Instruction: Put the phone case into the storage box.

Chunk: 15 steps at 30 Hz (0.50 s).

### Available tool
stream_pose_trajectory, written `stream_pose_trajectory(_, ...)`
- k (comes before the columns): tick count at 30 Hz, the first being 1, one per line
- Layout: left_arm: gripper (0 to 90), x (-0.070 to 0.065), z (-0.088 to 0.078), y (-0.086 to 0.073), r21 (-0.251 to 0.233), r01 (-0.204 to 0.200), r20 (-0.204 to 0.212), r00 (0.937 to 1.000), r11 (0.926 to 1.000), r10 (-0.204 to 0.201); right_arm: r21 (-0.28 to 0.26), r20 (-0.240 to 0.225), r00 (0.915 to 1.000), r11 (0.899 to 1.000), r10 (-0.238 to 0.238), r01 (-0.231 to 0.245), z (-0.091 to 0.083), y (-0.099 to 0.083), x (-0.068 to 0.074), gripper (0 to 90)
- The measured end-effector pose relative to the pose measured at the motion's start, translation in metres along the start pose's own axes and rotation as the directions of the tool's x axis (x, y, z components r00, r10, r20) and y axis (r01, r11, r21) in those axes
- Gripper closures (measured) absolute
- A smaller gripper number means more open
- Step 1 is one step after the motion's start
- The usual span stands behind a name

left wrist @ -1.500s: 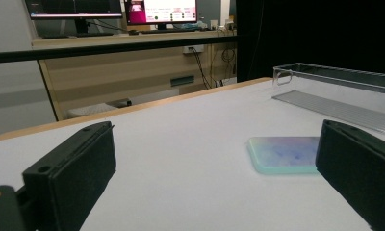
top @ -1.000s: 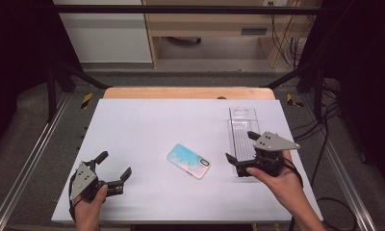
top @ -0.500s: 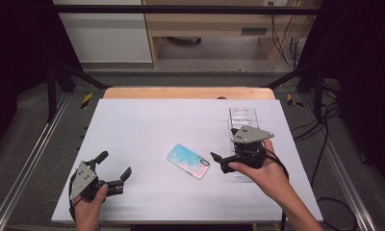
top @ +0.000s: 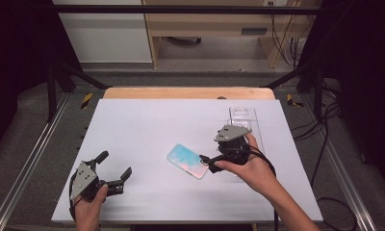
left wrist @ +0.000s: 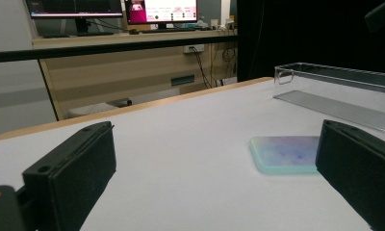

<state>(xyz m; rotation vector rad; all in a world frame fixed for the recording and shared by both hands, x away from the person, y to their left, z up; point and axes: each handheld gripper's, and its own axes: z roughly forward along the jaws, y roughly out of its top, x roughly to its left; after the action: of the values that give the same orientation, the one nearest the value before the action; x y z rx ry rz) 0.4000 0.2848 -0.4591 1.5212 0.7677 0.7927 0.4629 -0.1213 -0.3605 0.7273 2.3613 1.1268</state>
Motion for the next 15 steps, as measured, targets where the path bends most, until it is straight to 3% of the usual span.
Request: stream_pose_trajectory(15,0.0,0.001,0.000,0.000,-0.001,-0.001,0.000,1.0000,1.0000,0.001,0.053,-0.029,0.9996,0.999,0.004,-0.003,0.016,-0.003,0.001,4.5)
